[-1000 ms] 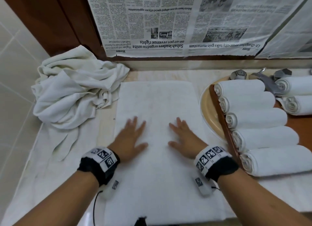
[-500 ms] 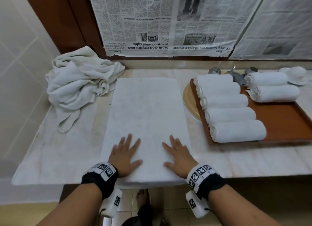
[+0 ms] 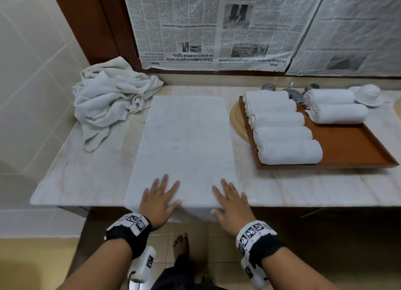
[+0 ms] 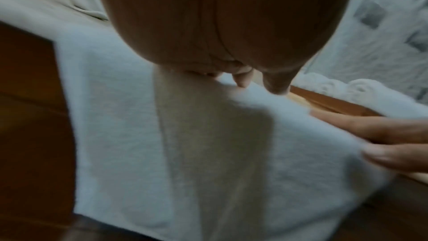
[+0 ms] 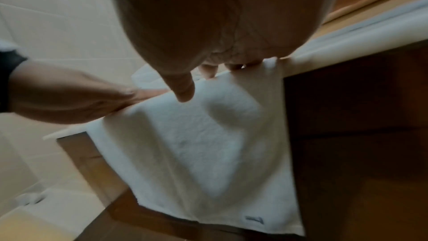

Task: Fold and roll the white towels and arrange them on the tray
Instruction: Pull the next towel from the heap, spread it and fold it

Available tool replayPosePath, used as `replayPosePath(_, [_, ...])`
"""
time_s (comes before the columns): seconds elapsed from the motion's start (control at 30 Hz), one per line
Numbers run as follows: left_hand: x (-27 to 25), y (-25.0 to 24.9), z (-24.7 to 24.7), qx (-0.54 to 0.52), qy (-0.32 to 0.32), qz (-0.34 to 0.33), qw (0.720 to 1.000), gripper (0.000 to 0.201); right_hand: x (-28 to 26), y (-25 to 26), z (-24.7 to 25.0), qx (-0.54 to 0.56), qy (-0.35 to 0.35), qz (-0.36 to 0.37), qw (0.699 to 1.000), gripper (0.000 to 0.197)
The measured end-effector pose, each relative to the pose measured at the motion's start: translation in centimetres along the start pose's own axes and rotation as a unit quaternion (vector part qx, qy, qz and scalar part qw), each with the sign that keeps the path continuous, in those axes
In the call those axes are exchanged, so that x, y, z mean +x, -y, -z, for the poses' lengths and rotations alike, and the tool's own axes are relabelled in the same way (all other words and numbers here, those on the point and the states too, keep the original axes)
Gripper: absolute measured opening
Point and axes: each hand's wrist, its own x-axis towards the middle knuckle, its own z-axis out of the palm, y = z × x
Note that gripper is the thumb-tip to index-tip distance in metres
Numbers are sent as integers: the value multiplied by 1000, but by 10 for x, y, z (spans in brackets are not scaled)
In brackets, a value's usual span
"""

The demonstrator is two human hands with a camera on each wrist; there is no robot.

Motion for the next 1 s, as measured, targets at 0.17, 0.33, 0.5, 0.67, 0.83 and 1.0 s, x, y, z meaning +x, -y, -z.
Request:
replayPosePath(0.17, [-3,55,10,-21,-71,143,987,68,-7,-41,16,40,-89,-114,989,70])
replayPosePath(0.33, [-7,53,7,-33,-100,120,987,66,3,-12,30,42,-160,-177,970,59])
replayPosePath(0.5, [-15,52,12,-29,-126,106,986,74,21,12,34,120,-113,-224,961,37])
replayPosePath(0.67, [-26,49,18,-20,-152,26,988,62,15,-3,46,191,-20,-201,961,31])
replayPosePath(0.83, [-26,47,16,-51,-180,5,982,36,-2,-24,39,345,7,-203,916,24])
replayPosePath(1.0, [-3,46,28,-45,-186,8,982,60,12,-10,48,357,-37,-177,916,31])
